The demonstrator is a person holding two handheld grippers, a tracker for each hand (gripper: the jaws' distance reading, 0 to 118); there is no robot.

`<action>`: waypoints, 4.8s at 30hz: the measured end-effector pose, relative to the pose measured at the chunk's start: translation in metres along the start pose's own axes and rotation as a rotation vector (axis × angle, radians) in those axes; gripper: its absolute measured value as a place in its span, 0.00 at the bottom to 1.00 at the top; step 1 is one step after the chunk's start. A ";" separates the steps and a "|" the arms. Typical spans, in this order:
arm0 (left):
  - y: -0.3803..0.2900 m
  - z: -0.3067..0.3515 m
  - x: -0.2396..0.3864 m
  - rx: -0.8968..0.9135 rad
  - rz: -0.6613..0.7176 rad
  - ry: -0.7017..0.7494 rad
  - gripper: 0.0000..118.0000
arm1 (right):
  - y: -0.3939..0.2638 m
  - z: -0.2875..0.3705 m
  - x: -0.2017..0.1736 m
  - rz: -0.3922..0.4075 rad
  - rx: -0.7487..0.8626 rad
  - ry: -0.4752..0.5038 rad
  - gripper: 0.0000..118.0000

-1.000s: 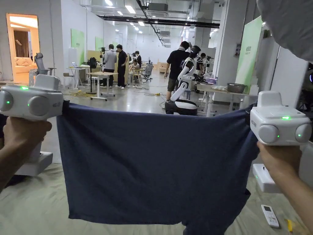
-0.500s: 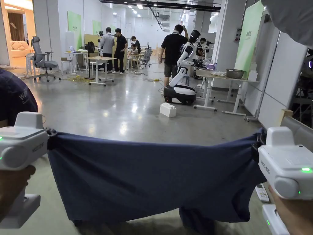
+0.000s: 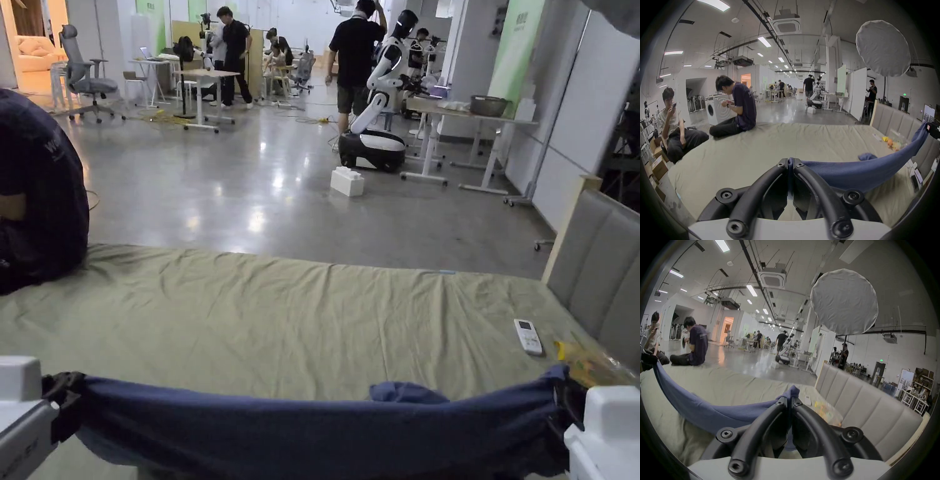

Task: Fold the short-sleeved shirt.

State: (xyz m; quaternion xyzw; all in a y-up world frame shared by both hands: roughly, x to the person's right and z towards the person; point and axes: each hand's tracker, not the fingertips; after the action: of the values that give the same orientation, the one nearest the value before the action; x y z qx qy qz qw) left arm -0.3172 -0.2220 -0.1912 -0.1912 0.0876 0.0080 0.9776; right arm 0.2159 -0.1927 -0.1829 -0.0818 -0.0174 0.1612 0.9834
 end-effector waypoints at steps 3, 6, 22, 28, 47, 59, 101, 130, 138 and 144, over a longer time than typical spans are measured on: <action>-0.036 0.012 0.000 -0.091 0.002 -0.011 0.04 | -0.037 0.018 -0.005 -0.008 -0.098 0.042 0.03; -0.071 0.018 0.000 -0.180 -0.007 -0.025 0.04 | -0.077 0.028 -0.011 -0.033 -0.220 0.066 0.03; -0.197 0.005 0.000 -0.575 -0.106 -0.018 0.05 | -0.218 0.030 -0.038 0.052 -0.730 0.209 0.04; -0.208 -0.011 0.004 -0.633 -0.127 -0.009 0.09 | -0.229 0.022 -0.052 0.086 -0.806 0.208 0.13; -0.049 -0.004 0.097 0.114 -0.073 0.006 0.56 | -0.055 -0.021 -0.087 -0.160 0.022 0.052 0.73; -0.020 0.007 0.116 0.254 -0.031 0.016 0.04 | -0.009 -0.031 -0.101 -0.182 0.189 -0.016 0.00; -0.208 -0.031 -0.020 -0.722 0.068 0.093 0.56 | -0.104 -0.027 -0.103 -0.158 -0.172 0.108 0.00; -0.200 -0.003 0.004 -0.664 -0.015 -0.010 0.07 | -0.237 0.010 -0.024 -0.080 -0.873 0.170 0.50; -0.199 -0.003 0.002 -0.661 -0.003 -0.012 0.07 | -0.224 0.010 -0.036 -0.112 -0.855 0.193 0.08; -0.196 0.002 0.000 -0.643 0.004 -0.014 0.07 | -0.209 0.014 -0.024 -0.108 -0.859 0.180 0.06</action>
State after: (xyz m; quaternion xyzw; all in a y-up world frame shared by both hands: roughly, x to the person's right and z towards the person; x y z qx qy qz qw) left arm -0.3077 -0.4029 -0.1165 -0.4902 0.0740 0.0384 0.8676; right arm 0.2576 -0.3938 -0.1348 -0.4956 -0.0012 0.0800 0.8648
